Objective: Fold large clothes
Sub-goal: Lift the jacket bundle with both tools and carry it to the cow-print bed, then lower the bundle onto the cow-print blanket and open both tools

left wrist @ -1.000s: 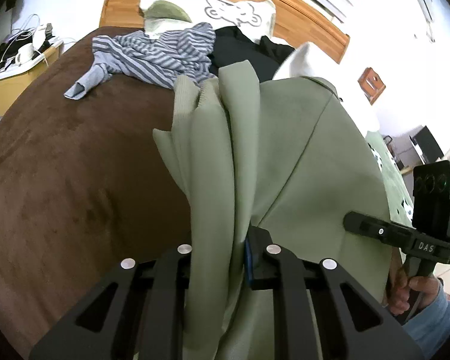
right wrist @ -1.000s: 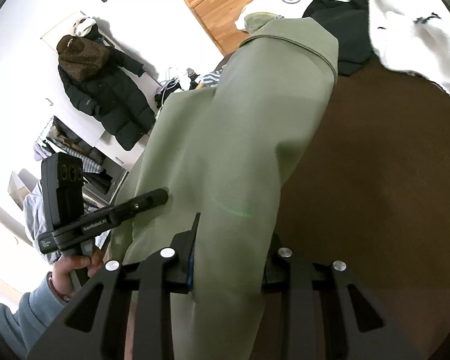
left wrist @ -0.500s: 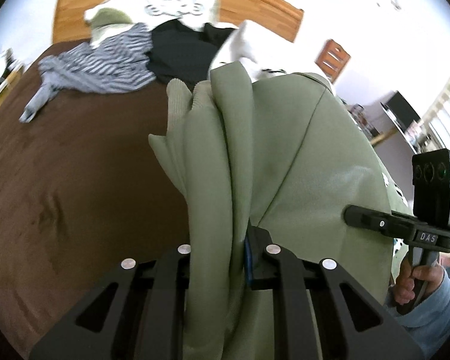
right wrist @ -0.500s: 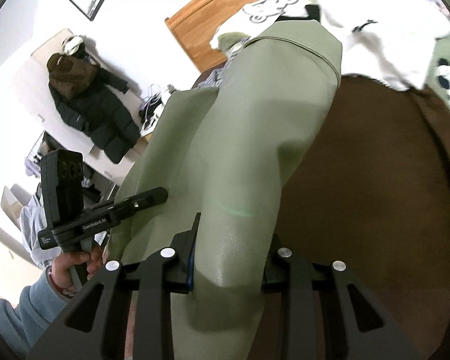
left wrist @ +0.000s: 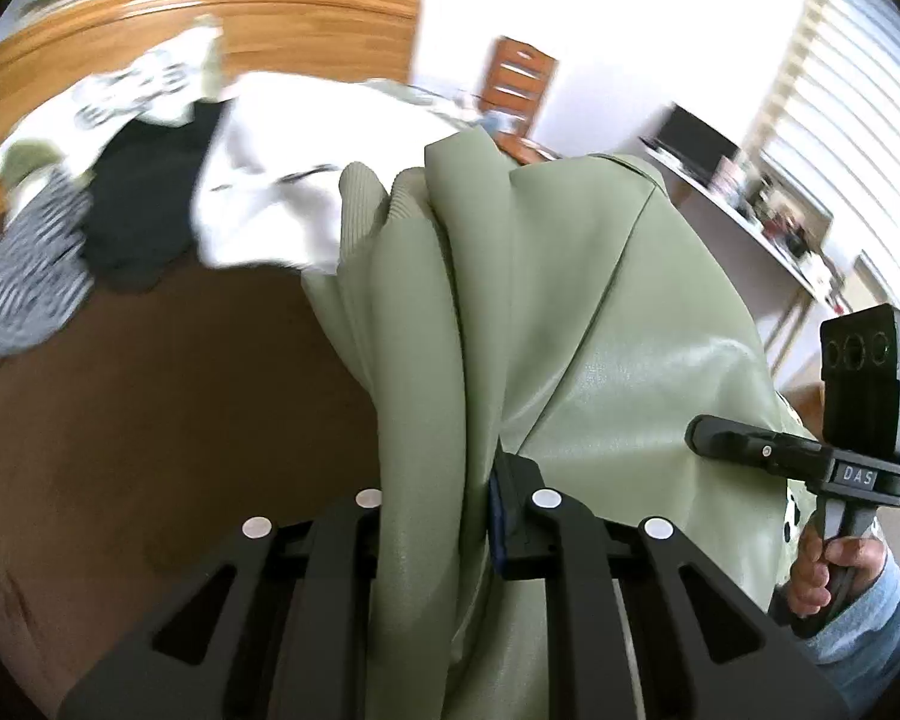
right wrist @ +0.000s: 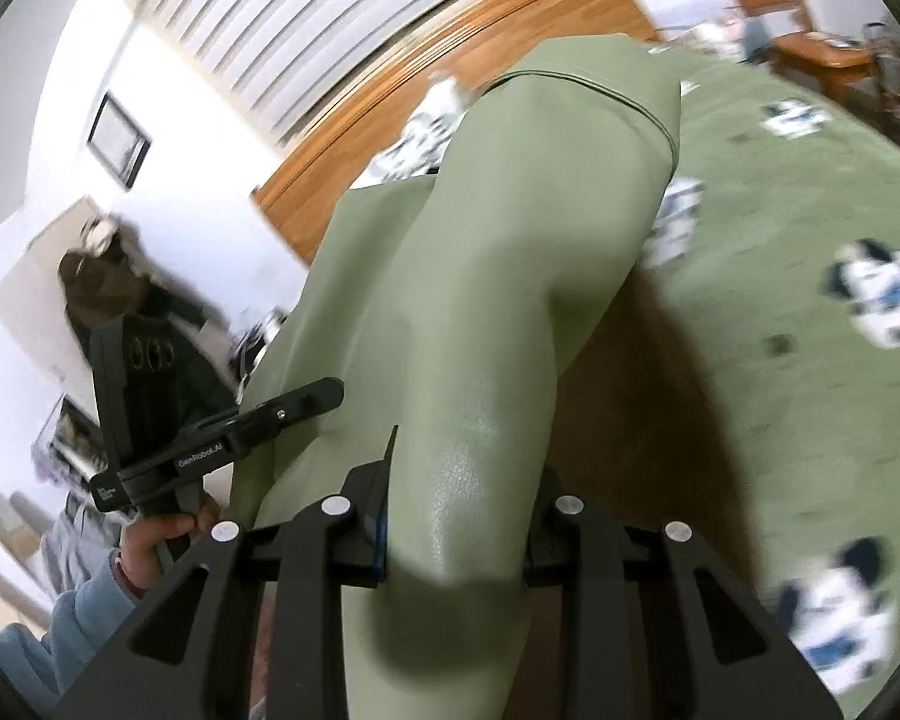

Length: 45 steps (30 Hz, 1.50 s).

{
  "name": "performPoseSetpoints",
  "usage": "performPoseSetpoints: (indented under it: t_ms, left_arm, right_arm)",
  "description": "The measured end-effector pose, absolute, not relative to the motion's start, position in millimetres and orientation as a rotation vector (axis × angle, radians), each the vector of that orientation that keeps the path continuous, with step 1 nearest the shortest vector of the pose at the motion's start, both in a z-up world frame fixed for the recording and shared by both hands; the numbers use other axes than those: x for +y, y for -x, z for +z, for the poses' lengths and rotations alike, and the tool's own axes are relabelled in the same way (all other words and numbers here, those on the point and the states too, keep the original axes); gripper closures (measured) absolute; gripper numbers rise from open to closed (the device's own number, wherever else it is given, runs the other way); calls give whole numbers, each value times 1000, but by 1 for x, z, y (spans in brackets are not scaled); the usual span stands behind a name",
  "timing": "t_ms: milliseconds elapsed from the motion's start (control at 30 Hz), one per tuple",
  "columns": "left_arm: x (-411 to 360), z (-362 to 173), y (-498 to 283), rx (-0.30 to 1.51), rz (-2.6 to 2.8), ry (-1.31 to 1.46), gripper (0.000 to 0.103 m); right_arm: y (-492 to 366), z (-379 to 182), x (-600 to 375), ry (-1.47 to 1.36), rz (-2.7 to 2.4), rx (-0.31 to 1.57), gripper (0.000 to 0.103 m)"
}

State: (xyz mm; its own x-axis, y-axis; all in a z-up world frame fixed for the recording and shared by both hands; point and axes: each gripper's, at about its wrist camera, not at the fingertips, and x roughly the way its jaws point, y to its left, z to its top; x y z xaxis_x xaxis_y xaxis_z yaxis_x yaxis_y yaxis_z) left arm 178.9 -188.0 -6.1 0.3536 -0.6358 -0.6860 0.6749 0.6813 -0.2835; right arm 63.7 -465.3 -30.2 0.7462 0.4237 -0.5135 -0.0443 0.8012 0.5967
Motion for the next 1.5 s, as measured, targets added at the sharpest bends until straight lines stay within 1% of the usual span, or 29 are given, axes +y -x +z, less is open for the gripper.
performPoseSetpoints:
  t_ms: [267,467,600,667,767,833,867,900,967,1200,1267,1300,1333,1367,1400,1433,1467,1500]
  left_arm:
    - [-349,6,-157,890,-1030,-143,86]
    - [-453,-13,-132,940,-1130,-212,86]
    - [-504,-26,-118,955,-1174,-239,86]
    - [-528,-36,-109,951,-1187,-294,85]
    - [-549,-48,-102,928,-1170,-399,82]
    - [-559,-55,-103,923,-1149,-442,77]
    - [-561,-58,-108,931,-1140,-449,73]
    - [-560,-64,-114,948,-1129,-443,69]
    - [-556,-70,-126,976,-1118,-414,65]
    - [-553,-80,-134,1002,-1114,-371,59]
    - [-553,-79,-138,1010,-1123,-358,57]
    - [-552,-78,-141,1011,-1122,-359,53]
    - [-552,-77,-143,1011,-1118,-362,50]
    - [-551,-75,-146,997,-1101,-374,45]
    - [-549,-73,-149,978,-1088,-384,44]
    - [-547,-71,-153,972,-1084,-393,44]
    - [-545,-71,-157,968,-1075,-407,44]
    - [-543,-70,-161,962,-1064,-423,44]
  right_arm:
    - [-12,-27,-600,-695,82,675,74]
    - [25,-42,-677,-750,-68,696,74]
    - [46,-58,-712,-768,-149,697,73]
    - [55,-74,-727,-779,-207,722,72]
    - [55,-92,-730,-734,-259,775,68]
    - [54,-96,-726,-717,-272,780,64]
    - [54,-96,-725,-702,-276,781,63]
    - [50,-97,-722,-688,-283,786,62]
    - [47,-98,-717,-657,-294,793,59]
    - [45,-99,-725,-651,-304,803,54]
    - [46,-96,-727,-653,-315,809,50]
    - [44,-94,-726,-633,-328,817,48]
    - [45,-92,-726,-612,-344,827,42]
    - [44,-91,-725,-593,-362,833,34]
    - [45,-87,-725,-560,-390,841,30]
    - [47,-83,-725,-521,-418,850,22]
    - [49,-80,-725,-483,-442,857,17]
    - [52,-76,-724,-447,-457,865,16]
